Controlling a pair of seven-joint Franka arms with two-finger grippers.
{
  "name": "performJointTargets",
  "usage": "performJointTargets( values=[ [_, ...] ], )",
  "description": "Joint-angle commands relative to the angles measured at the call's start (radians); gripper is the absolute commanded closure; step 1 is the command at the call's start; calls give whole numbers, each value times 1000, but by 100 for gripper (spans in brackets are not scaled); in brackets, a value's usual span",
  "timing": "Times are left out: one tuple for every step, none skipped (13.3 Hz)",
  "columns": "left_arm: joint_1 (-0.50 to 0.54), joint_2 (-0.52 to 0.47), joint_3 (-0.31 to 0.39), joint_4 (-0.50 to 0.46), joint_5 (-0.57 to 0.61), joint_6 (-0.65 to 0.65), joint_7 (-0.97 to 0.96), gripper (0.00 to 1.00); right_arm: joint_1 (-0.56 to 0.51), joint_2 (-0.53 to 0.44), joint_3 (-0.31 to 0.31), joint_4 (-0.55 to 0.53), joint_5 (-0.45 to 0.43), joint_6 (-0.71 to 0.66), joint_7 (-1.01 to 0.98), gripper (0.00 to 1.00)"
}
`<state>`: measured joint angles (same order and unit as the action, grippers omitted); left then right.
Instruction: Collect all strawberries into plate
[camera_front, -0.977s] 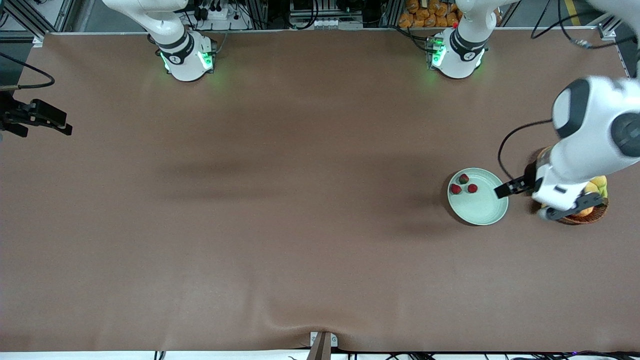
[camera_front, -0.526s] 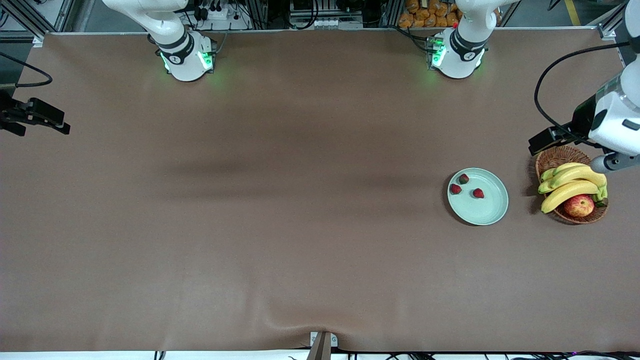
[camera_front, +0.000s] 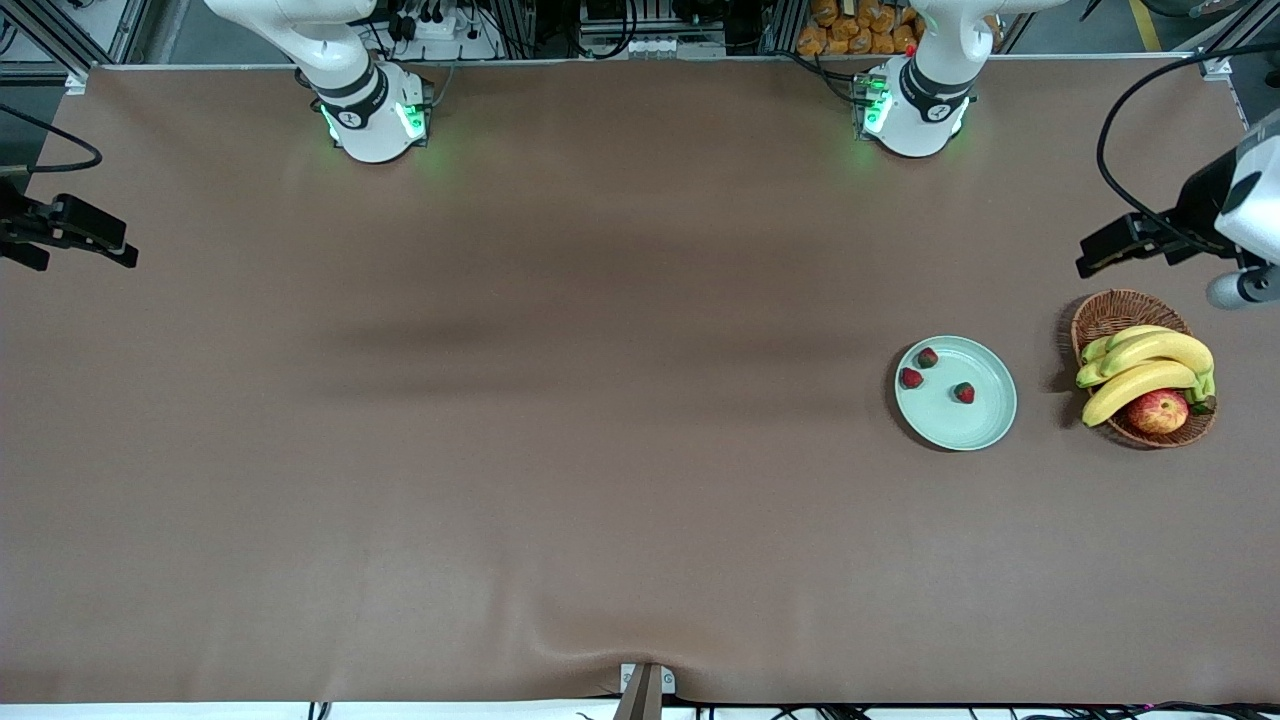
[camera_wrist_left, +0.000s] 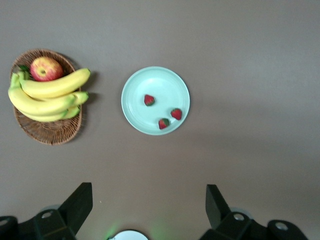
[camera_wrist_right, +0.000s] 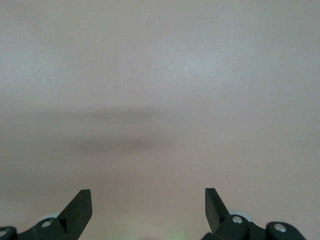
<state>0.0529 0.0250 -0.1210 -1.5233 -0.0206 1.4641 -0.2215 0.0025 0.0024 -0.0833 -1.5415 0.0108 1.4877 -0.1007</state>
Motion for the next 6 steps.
performJointTargets(
  values=[
    [-10, -137, 18, -147, -39, 39, 19, 0, -9, -19, 7, -3, -5, -12, 1, 0],
    [-11, -142, 18, -143, -38, 36, 21, 0, -9, -19, 7, -3, -5, -7, 1, 0],
    [-11, -139, 20, -133, -35, 30, 46, 0, -10, -19, 7, -2, -5, -7, -1, 0],
    [-10, -128, 21, -120, -27, 30, 92, 0, -10, -19, 5, 1, -6, -7, -1, 0],
    [-10, -117, 30, -107, -19, 30, 115, 0, -9, -19, 5, 3, -6, -6, -1, 0],
    [-8, -116, 34, -106, -13, 30, 119, 0, -10, -21, 5, 3, -6, -4, -1, 0]
  ],
)
